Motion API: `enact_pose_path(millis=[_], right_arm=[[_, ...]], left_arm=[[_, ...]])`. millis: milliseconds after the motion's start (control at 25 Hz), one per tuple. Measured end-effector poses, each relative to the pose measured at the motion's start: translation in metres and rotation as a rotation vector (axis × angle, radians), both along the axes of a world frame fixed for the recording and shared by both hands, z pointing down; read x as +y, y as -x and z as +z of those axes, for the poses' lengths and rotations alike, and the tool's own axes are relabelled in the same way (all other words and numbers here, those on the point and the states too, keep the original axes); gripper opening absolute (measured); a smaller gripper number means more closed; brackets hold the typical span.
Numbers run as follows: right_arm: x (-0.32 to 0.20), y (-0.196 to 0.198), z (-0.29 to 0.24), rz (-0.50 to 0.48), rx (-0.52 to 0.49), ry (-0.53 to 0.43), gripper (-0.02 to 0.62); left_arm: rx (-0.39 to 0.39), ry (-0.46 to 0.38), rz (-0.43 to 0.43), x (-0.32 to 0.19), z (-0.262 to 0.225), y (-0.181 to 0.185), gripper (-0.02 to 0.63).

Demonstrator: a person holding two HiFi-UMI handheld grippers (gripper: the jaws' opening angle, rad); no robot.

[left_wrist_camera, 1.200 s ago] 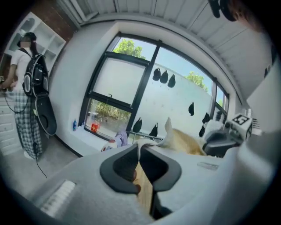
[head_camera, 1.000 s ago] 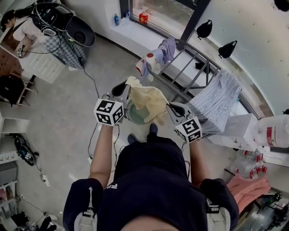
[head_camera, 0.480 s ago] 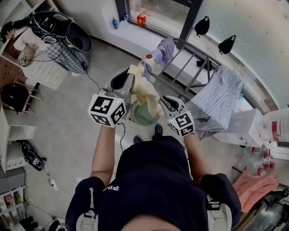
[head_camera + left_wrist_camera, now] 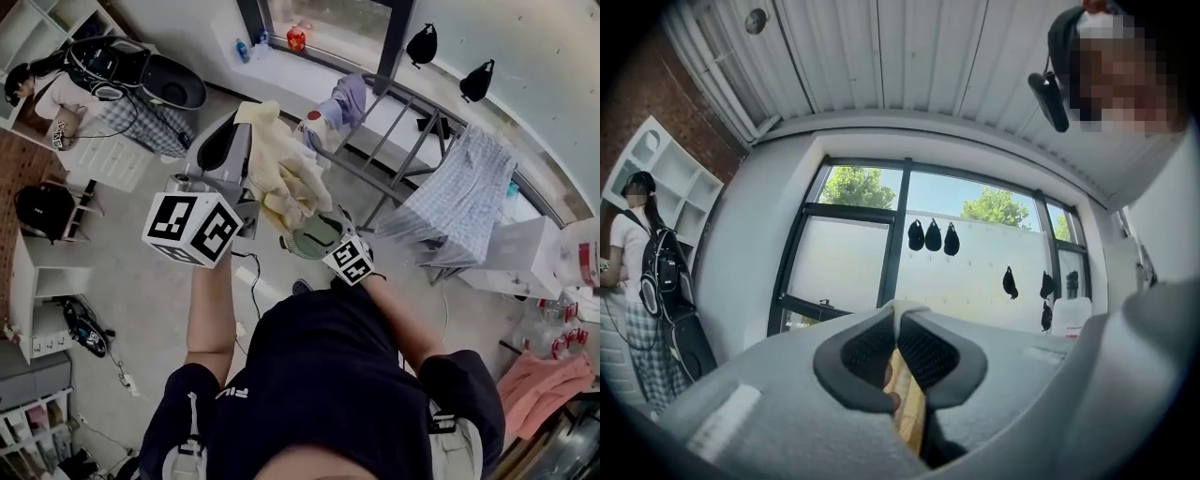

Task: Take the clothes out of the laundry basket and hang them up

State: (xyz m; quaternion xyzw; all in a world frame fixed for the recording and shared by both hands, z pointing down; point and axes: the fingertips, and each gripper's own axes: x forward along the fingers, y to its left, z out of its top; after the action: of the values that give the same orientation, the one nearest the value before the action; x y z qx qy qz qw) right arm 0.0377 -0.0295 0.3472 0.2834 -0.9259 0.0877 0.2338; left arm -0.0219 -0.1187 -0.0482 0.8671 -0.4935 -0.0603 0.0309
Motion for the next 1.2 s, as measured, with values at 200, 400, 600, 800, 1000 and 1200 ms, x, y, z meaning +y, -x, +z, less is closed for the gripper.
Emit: enact_pose_path(millis=[200, 400, 600, 800, 1000, 1200], right_arm=[[-0.003, 0.062, -0.004, -0.076, -0.037, -0.005, 0.244], [-0.017, 0.128, -0.006, -0.006, -0.044, 0.029, 0.244], [-0.04, 0.132, 0.004, 0.114, 0.031, 0.046, 0.029], [-0.041, 0.114, 0.01, 0.14, 0.026, 0.085, 0.008], [-0.028, 0.08, -0.001, 0.121, 0.0, 0.098, 0.008], [-0.035, 0.018, -0.041, 0.215, -0.067, 0.053, 0.008]], left_arm=[[-0.006, -0.037, -0.025, 0.0, -0.024, 0.002, 0.028], [0.0, -0.033, -0.073, 0.003, -0.031, 0.02, 0.028], [0.032, -0.001, -0.129, 0.004, -0.019, 0.044, 0.028], [0.075, 0.021, -0.175, 0.005, -0.01, 0.079, 0.028], [0.084, 0.031, -0.219, 0.006, -0.002, 0.108, 0.029], [0.104, 0.066, -0.293, -0.003, 0.015, 0.149, 0.028]])
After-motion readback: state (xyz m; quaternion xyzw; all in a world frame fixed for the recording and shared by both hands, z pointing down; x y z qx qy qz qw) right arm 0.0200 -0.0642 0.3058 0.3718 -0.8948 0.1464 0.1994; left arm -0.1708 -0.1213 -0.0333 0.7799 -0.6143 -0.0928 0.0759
